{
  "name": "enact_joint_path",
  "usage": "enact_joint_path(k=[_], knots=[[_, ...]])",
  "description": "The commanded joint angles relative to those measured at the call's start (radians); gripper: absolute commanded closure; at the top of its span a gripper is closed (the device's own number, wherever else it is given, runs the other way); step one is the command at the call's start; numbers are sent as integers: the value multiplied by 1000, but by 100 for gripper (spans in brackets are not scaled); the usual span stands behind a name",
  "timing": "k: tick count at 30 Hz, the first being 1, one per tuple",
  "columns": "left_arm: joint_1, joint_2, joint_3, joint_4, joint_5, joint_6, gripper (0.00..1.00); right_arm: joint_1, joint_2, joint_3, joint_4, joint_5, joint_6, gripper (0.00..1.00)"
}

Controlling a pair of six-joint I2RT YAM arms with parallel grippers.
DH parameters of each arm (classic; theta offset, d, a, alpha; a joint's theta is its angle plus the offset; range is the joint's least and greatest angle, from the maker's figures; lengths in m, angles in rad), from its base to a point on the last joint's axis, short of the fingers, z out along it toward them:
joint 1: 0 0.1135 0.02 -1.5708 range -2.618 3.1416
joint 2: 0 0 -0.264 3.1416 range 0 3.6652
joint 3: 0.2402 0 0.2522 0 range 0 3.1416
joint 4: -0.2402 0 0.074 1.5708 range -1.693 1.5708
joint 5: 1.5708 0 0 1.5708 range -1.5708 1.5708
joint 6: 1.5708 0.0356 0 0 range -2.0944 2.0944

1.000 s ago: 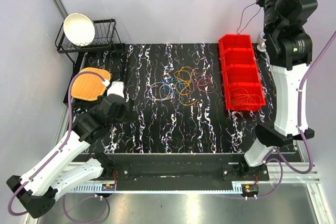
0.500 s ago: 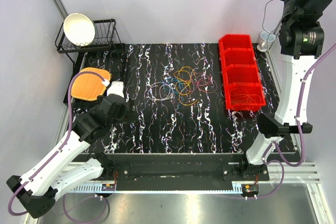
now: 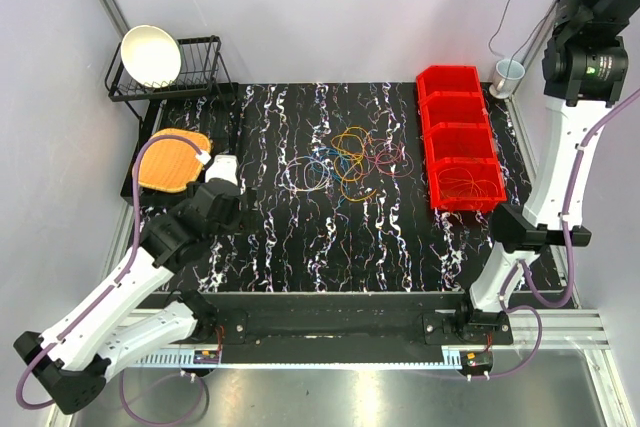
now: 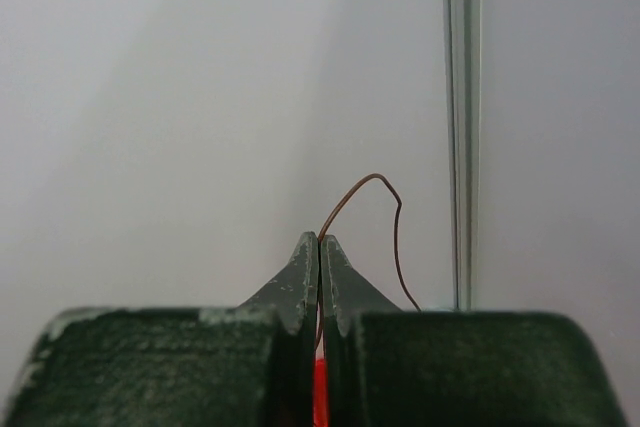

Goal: Untangle the cables

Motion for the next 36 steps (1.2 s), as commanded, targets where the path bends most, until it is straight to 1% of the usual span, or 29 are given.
enact_joint_path(k=[1,5,11,16,20,27,29,36], knots=[[-1,6,-2,28,-34,-6,1,-5,-42,38,95,-34,35,100],[-1,7,-2,29,-36,-4,1,-5,-70,7,173,-31,20,100],[-1,13,2,28,-33,-4,1,-8,-70,12,253,-60,9,100],[-1,9,0,26,-36,-6,1,-15,-56,-25,264,-74,3,100],[-1,9,0,26,-36,-6,1,-27,-39,-47,280,-114,20,100],[-2,-2,-3,28,-41,-9,1,-51,13,-14,314,-155,43,100],[-1,-2,-2,28,-42,-10,1,-56,16,-21,334,-190,52,100],[-1,-7,-5,29,-50,-10,1,-58,43,-22,362,-226,89,100]])
